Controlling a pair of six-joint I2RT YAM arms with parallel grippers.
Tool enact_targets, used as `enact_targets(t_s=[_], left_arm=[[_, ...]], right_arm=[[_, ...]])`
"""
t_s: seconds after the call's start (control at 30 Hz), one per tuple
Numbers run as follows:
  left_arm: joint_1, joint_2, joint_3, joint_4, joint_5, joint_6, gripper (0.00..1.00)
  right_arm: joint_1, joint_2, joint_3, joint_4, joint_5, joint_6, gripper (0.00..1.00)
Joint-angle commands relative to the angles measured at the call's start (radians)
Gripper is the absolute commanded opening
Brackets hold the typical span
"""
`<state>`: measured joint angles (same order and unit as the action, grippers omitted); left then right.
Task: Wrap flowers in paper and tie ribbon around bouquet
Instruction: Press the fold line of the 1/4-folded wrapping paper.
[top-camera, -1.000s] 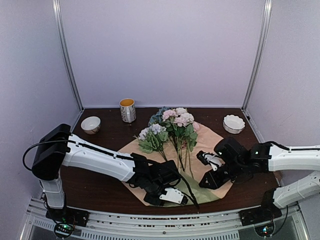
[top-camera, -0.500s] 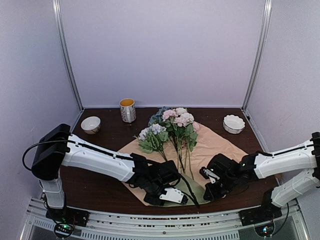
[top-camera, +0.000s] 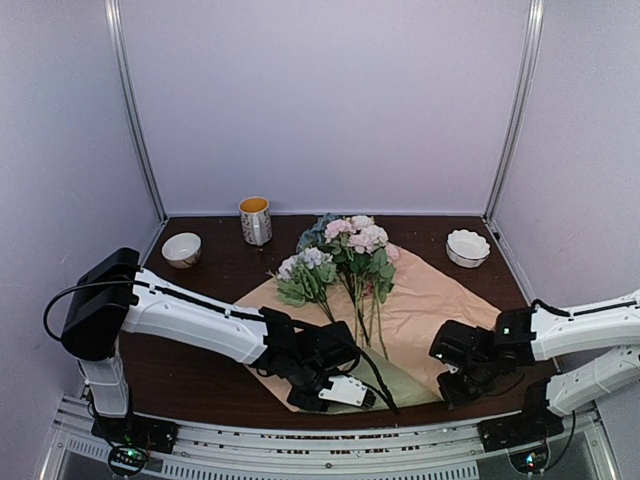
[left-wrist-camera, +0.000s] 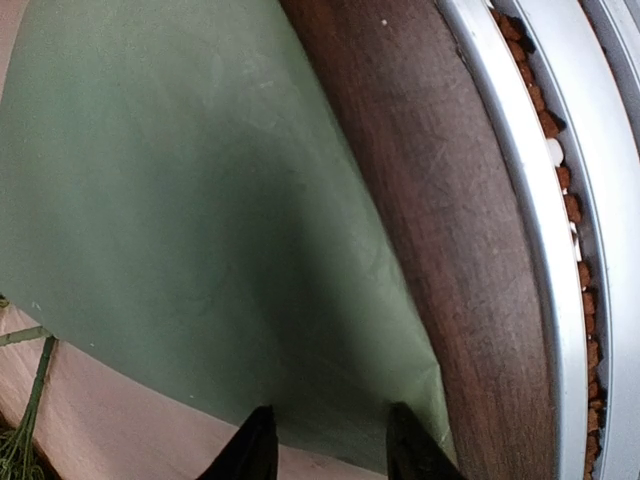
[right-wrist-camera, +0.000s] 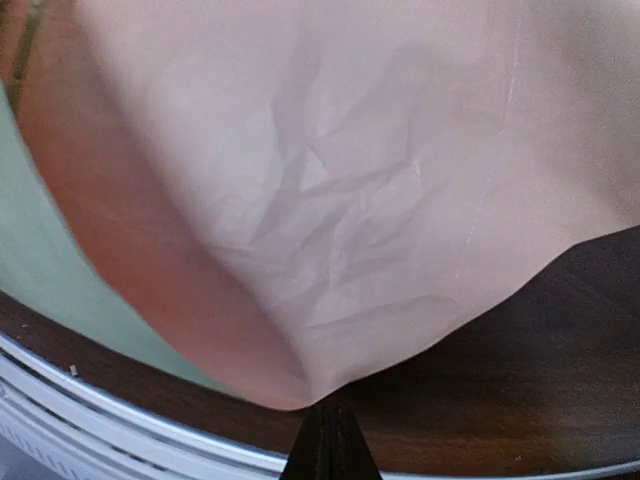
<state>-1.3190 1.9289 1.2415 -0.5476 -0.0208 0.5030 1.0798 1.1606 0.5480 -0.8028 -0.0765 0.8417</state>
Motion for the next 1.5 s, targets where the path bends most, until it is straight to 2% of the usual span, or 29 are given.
enact_targets(t_s=[0.0, 0.1, 0.17, 0.37, 0.57, 0.77, 0.8, 0.87, 0.93, 1.0, 1.1, 1.33, 1.47], left_arm=[[0.004, -0.014, -0.024, -0.021, 0.000, -0.008, 0.41], [0.004, -0.015, -0.024, -0.020, -0.002, -0.009, 0.41], [0.005, -0.016, -0.025, -0.020, 0.000, -0.009, 0.41], [0.005, -0.020, -0.031, -0.019, -0.005, -0.012, 0.41], [0.004, -0.079, -0.065, 0.000, -0.045, -0.028, 0.43], [0.004, -0.163, -0.030, -0.003, -0.091, -0.091, 0.43], [0.002, -0.163, -0.001, -0.002, -0.099, -0.102, 0.41], [-0.005, -0.138, 0.078, 0.013, -0.089, -0.102, 0.31], [-0.017, -0.074, 0.161, 0.036, -0.057, -0.069, 0.16], [-0.026, -0.001, 0.213, 0.040, -0.016, -0.012, 0.08], [-0.035, 0.061, 0.248, 0.049, 0.019, 0.097, 0.07], [-0.040, 0.148, 0.328, 0.024, 0.152, 0.265, 0.12], [-0.033, 0.163, 0.300, 0.032, 0.179, 0.332, 0.11]], right_arm=[[0.030, -0.055, 0.145, -0.056, 0.043, -0.027, 0.00], [0.047, -0.015, 0.114, 0.177, -0.113, -0.035, 0.00], [0.048, 0.049, 0.113, 0.251, -0.169, -0.037, 0.00], [0.047, 0.169, 0.082, 0.280, -0.171, -0.058, 0.00], [0.028, 0.145, -0.029, 0.223, -0.100, -0.011, 0.00], [0.030, 0.128, -0.046, 0.244, -0.094, -0.010, 0.00], [0.030, 0.128, -0.040, 0.251, -0.095, -0.012, 0.00], [0.028, 0.128, -0.040, 0.272, -0.102, -0.014, 0.00], [0.024, 0.126, -0.050, 0.293, -0.118, -0.016, 0.00], [0.018, 0.122, -0.069, 0.319, -0.133, -0.016, 0.00], [-0.004, 0.112, -0.105, 0.375, -0.161, -0.020, 0.00], [-0.035, 0.108, -0.117, 0.415, -0.174, -0.042, 0.00], [-0.041, 0.107, -0.128, 0.424, -0.174, -0.042, 0.00]])
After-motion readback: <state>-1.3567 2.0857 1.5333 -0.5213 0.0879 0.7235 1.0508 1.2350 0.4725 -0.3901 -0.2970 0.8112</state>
